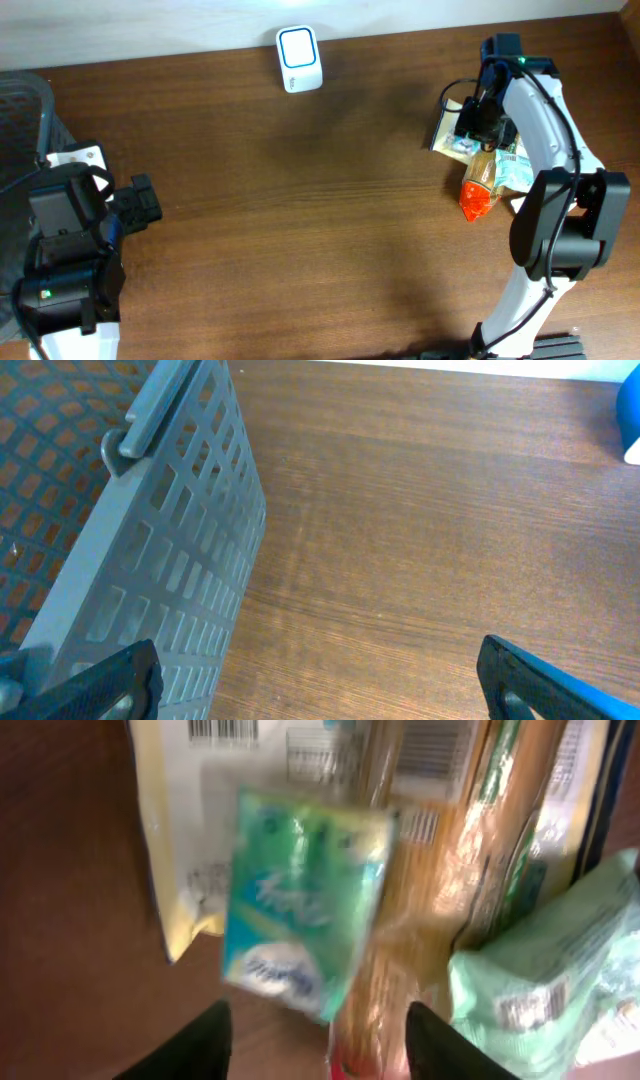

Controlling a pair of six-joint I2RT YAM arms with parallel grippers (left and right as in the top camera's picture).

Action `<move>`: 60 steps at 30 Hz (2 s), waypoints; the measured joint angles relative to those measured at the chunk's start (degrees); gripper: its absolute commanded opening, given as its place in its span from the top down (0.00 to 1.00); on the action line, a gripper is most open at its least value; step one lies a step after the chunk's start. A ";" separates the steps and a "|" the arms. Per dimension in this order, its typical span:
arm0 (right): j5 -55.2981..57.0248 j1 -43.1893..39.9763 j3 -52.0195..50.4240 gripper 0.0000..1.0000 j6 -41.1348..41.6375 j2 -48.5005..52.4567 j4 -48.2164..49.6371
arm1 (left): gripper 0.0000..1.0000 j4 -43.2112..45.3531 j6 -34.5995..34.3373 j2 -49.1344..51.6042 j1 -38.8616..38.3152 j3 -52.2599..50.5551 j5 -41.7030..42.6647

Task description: Scan the item barcode

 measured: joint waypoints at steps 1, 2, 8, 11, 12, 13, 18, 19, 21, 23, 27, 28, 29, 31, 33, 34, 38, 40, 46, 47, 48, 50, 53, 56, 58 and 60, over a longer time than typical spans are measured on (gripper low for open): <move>-0.61 0.02 0.68 0.45 0.02 0.00 -1.66 | 0.01 0.02 0.00 0.00 0.00 0.00 0.00; -1.18 0.02 2.05 0.45 0.00 0.00 -3.96 | 0.01 0.02 -0.02 0.00 0.00 0.00 0.00; -4.83 2.34 18.40 0.21 -2.86 -5.35 -16.57 | 0.01 0.00 -0.02 0.00 0.00 0.00 0.00; -6.80 3.91 28.98 0.01 -3.93 -12.09 -20.55 | 0.01 0.00 -0.02 0.00 0.00 0.00 0.00; -6.99 3.91 32.09 0.01 -4.28 -14.64 -20.72 | 0.01 0.02 0.00 0.00 0.00 0.00 0.00; -7.04 3.91 34.18 0.01 -4.33 -16.61 -20.57 | 0.01 0.00 0.00 0.00 0.00 0.00 0.00; -7.26 3.91 37.70 0.01 -4.46 -26.08 -20.81 | 0.01 0.00 0.00 0.00 0.00 0.00 0.00; -7.26 3.91 37.68 0.01 -4.48 -26.43 -20.83 | 0.01 0.02 -0.02 0.00 0.00 0.00 0.00; -7.26 3.91 37.68 0.01 -4.59 -26.01 -20.90 | 0.01 0.00 0.00 0.00 0.00 0.00 0.00; -7.26 3.91 37.68 0.01 -4.61 -25.18 -20.96 | 0.01 0.02 0.00 0.00 0.00 0.00 0.00; -7.26 3.91 37.66 0.01 -4.63 -24.35 -20.96 | 0.01 0.02 0.00 0.00 0.00 0.00 0.00; -7.26 3.91 37.66 0.02 -4.66 -24.17 -20.96 | 0.01 0.00 -0.02 0.00 0.00 0.00 0.00; -7.23 3.91 37.66 0.01 -4.63 -23.98 -20.96 | 0.01 0.00 0.00 0.00 0.00 0.00 0.00; -7.23 4.13 37.64 0.01 -4.61 -23.80 -20.96 | 0.01 0.00 0.00 0.00 0.00 0.00 0.00; -7.23 4.79 37.57 0.02 -4.66 -23.93 -20.98 | 0.01 0.00 0.00 0.00 0.00 0.00 0.00; -7.28 5.09 37.55 0.01 -4.63 -24.17 -20.90 | 0.01 0.00 -0.02 0.00 0.00 0.00 0.00; -7.26 5.27 37.00 0.01 -4.68 -28.65 -20.35 | 0.01 0.00 0.00 0.00 0.00 0.00 0.00; -7.26 5.27 35.56 0.01 -4.63 -32.89 -20.28 | 0.01 0.00 0.00 0.00 0.00 0.00 0.00; -5.92 5.27 21.81 0.02 -5.11 -49.55 -10.75 | 0.01 0.00 -0.02 0.00 0.00 0.00 0.00; -5.75 5.27 16.55 0.02 -5.27 -53.02 -6.84 | 0.01 0.00 -0.02 0.00 0.00 0.00 0.00; -5.68 5.27 11.13 0.02 -5.35 -56.19 -2.47 | 0.01 0.00 -0.02 0.00 0.00 0.00 0.02; -5.64 5.29 -2.56 0.01 -6.34 -63.43 9.99 | 0.01 0.00 -0.02 0.00 0.00 0.00 0.00; -5.46 5.31 -22.91 0.02 -8.28 -74.05 29.73 | 0.01 0.00 0.00 0.00 0.00 0.00 0.02; -5.38 5.31 -42.34 0.01 -11.02 -84.89 45.42 | 0.01 0.04 -0.02 0.00 0.00 0.00 0.00; -5.27 5.31 -57.09 0.02 -12.37 -93.18 56.59 | 0.01 0.02 0.00 0.00 0.00 0.00 0.00; -5.27 5.31 -68.54 0.02 -12.85 -99.67 64.17 | 0.01 0.02 -0.02 0.00 0.00 0.00 0.00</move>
